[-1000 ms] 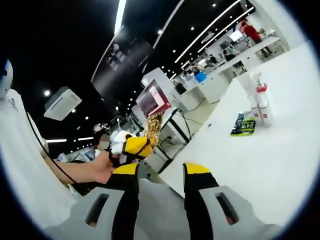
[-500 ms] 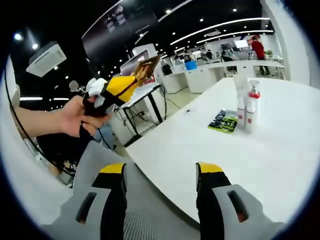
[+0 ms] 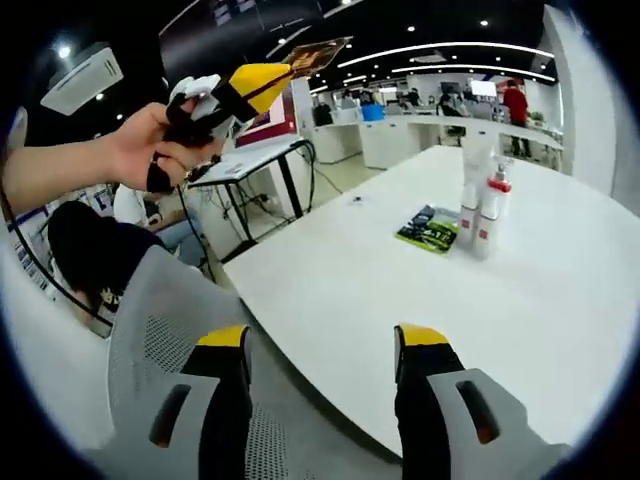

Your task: Arrange the skincare products in the storage area until every visible bottle or jar stands upright without overlapping.

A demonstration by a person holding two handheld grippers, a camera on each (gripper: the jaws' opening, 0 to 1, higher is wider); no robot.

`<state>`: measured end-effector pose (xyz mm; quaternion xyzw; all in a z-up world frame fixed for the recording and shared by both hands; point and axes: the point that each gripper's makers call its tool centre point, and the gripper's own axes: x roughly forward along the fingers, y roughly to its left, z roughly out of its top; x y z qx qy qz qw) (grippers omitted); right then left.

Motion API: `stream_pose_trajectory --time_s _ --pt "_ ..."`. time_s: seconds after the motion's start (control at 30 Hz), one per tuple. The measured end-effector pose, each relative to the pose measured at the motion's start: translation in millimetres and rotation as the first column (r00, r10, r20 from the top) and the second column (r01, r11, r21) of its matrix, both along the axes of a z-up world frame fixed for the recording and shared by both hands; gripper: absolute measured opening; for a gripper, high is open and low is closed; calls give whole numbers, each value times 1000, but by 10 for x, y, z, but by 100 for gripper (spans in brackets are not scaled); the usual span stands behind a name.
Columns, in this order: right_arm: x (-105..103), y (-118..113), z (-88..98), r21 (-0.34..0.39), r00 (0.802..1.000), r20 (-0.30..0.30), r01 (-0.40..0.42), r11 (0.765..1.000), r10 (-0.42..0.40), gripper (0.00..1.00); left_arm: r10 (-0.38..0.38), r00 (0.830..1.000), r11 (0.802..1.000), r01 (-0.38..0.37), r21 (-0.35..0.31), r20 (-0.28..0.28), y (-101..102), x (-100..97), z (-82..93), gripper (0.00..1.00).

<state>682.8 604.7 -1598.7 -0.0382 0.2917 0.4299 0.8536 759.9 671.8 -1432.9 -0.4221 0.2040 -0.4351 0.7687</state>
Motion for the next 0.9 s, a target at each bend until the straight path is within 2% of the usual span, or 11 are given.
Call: stream_pose_trajectory --time_s 0.27,0.53,0.7,0.9 --pt "-34 9 -87 -75 999 20 -29 997 30 52 12 1000 999 -13 50 14 115 255 149 0" --pt "-13 -27 -110 -91 1000 16 -19 996 20 50 39 999 996 -41 78 20 235 498 258 0" --pt "8 -46 -103 -111 999 51 -13 994 18 47 55 998 994 -58 96 31 276 606 318 0" --pt "-2 -48 -165 -129 999 27 -22 991 26 47 62 998 991 -66 120 34 320 695 342 0"
